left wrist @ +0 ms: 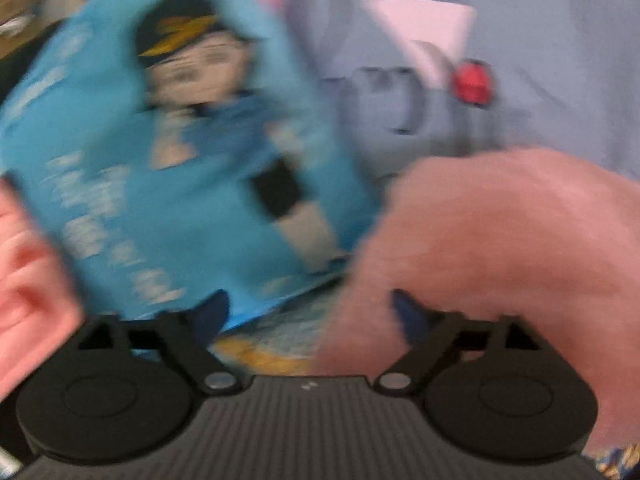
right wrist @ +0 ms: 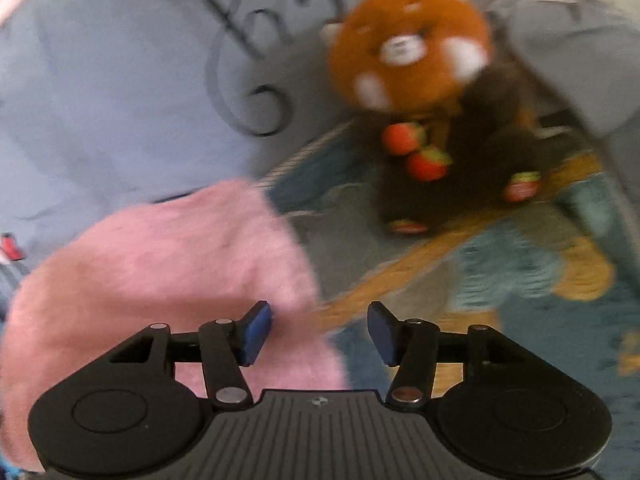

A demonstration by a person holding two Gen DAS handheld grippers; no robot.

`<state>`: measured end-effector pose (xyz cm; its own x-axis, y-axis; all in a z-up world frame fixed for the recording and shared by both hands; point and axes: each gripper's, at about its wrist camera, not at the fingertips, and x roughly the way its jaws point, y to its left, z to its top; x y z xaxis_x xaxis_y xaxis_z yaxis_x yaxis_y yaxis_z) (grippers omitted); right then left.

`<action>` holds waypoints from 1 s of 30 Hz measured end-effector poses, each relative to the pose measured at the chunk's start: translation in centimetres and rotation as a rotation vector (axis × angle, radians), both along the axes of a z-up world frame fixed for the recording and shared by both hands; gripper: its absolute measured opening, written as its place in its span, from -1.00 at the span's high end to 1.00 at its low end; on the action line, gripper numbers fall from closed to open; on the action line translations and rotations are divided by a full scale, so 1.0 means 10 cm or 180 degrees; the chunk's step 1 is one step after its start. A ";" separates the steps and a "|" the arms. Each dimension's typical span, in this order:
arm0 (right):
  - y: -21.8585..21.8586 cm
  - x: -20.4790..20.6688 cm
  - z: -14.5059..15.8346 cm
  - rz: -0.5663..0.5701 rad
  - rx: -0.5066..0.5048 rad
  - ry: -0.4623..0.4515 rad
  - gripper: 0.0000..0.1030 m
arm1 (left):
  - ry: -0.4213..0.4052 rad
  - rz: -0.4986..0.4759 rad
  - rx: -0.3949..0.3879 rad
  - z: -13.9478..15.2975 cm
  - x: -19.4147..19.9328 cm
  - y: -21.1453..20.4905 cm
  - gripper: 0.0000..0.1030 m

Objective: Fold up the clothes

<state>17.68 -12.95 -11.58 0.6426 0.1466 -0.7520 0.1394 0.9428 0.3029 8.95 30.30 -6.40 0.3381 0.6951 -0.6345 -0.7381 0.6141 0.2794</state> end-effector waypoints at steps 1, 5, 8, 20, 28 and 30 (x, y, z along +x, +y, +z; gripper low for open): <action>-0.03 -0.03 0.06 -0.0042 -0.0074 -0.0006 -0.03 | 0.0189 0.0144 0.0177 0.02 -0.02 0.02 -0.73; 0.04 -0.20 0.31 0.0225 -0.0185 -0.0202 -0.05 | 0.0336 0.0015 0.0487 0.22 -0.06 -0.05 -0.73; 0.25 -0.24 0.37 0.0571 -0.0136 -0.0306 -0.14 | 0.0099 -0.0722 0.0496 0.41 0.07 -0.29 -0.79; 0.95 -0.11 -0.02 0.1966 -0.0541 0.0031 -0.39 | 0.0684 -0.1413 -0.0090 -0.22 0.85 -0.52 -0.99; 0.55 -0.23 0.94 0.1025 -0.0491 0.0283 -0.90 | 0.1029 -0.1611 0.0186 0.43 0.83 -0.92 -0.99; 0.44 -0.27 1.22 0.0732 -0.0478 0.0354 -0.92 | 0.1031 -0.1656 0.0028 0.75 0.78 -1.17 -0.99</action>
<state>14.95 -8.58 0.63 0.5177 0.1606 -0.8403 -0.0586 0.9866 0.1525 16.72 18.58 1.07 0.4255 0.4962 -0.7568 -0.2187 0.8679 0.4461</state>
